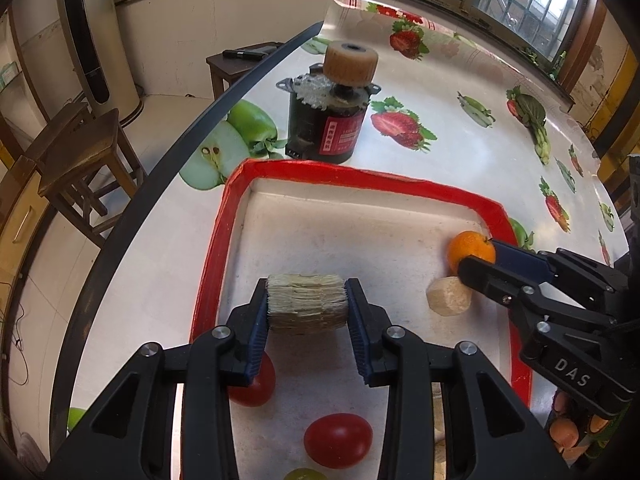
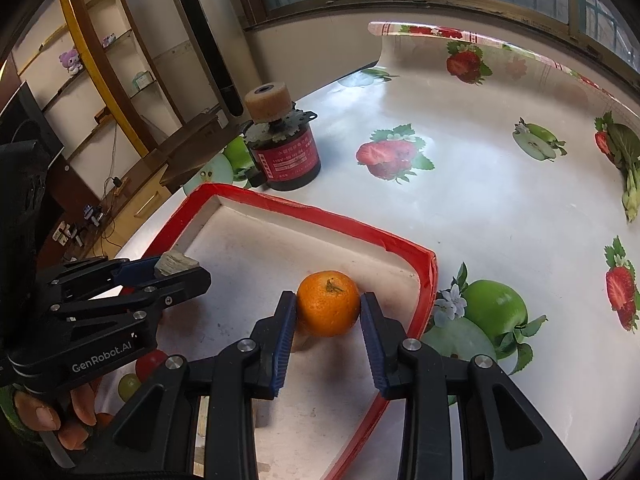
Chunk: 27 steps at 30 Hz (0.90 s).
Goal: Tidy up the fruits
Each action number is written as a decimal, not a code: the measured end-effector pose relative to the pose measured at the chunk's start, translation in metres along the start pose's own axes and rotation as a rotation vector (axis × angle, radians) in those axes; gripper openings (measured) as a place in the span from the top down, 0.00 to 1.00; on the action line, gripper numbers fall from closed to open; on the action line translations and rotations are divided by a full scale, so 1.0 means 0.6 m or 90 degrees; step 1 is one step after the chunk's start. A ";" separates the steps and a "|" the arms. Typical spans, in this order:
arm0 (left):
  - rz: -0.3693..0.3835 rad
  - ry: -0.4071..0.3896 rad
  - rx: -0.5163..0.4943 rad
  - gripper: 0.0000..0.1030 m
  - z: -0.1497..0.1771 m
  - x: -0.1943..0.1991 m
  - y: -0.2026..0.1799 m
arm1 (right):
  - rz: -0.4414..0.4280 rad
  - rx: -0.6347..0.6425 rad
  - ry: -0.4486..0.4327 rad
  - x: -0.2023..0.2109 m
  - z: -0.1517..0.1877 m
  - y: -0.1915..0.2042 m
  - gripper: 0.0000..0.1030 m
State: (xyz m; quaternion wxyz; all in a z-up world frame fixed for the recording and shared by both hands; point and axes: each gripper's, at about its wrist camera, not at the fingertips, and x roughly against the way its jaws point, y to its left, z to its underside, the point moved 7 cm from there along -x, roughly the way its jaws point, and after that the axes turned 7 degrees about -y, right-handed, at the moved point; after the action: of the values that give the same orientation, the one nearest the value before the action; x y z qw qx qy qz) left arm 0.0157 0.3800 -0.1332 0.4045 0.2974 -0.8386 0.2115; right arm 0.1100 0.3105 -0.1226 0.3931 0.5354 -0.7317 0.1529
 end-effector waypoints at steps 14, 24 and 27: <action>-0.013 0.013 -0.016 0.56 0.006 0.008 -0.007 | -0.008 0.003 -0.009 0.026 0.004 0.001 0.62; -0.024 -0.036 -0.022 0.56 0.023 0.064 -0.012 | -0.035 0.010 -0.032 0.095 0.022 0.011 0.56; -0.016 -0.052 -0.017 0.56 0.033 0.085 -0.017 | -0.041 0.023 -0.040 0.116 0.030 0.020 0.55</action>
State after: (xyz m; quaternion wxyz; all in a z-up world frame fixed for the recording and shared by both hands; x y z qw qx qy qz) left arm -0.0138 0.3441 -0.1025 0.3766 0.3106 -0.8533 0.1830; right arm 0.0836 0.2570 -0.0804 0.3649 0.5706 -0.7230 0.1366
